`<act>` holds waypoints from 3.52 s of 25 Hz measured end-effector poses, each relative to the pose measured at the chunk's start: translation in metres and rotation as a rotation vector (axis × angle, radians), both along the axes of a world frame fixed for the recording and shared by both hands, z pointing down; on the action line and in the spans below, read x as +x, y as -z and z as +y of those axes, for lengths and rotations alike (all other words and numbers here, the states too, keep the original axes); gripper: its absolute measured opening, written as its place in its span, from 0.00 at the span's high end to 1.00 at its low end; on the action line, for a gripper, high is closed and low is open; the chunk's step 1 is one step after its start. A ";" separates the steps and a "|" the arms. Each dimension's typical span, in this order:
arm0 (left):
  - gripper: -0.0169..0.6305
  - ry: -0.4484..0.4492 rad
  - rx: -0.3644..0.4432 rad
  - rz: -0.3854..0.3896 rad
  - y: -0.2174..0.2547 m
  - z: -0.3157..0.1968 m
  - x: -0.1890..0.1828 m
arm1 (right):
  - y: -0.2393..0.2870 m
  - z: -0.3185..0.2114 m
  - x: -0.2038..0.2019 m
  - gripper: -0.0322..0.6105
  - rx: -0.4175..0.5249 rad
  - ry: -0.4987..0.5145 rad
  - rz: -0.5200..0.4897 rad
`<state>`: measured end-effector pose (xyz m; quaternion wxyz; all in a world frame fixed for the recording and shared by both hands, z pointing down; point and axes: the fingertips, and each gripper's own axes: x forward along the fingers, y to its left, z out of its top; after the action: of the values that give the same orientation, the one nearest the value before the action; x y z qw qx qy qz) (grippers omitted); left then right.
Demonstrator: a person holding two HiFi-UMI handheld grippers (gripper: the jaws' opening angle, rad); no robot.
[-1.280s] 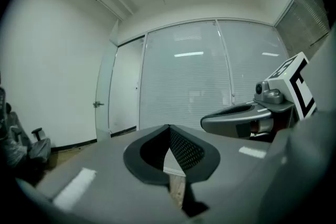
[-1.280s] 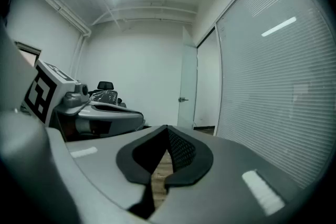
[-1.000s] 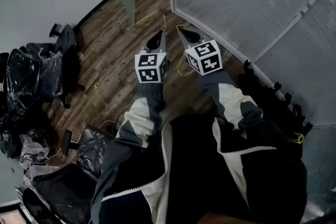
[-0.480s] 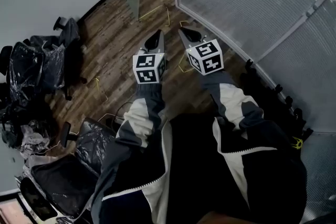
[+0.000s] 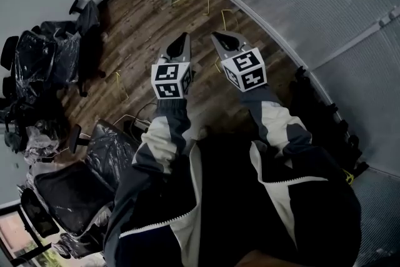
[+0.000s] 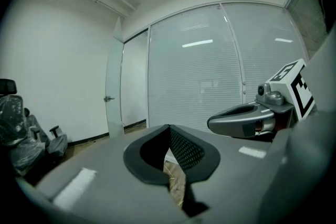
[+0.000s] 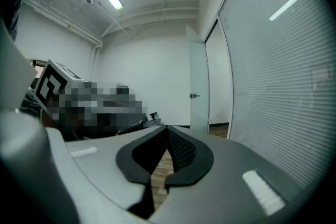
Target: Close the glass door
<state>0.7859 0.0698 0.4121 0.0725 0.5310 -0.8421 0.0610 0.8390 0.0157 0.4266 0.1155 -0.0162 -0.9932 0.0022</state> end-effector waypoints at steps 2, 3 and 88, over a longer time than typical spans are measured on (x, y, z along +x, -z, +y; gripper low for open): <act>0.96 0.003 -0.016 0.000 -0.003 0.001 0.000 | -0.004 0.000 -0.002 0.94 -0.017 0.008 0.003; 0.96 0.005 -0.022 0.002 -0.004 0.002 -0.001 | -0.005 0.000 -0.003 0.94 -0.023 0.011 0.004; 0.96 0.163 0.104 0.047 -0.021 0.036 -0.926 | -0.009 0.001 -0.939 0.94 0.051 0.103 0.014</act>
<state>-0.1401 0.1059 0.4326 0.0690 0.4651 -0.8826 -0.0014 -0.1005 0.0164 0.4354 0.1226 -0.0644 -0.9899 -0.0290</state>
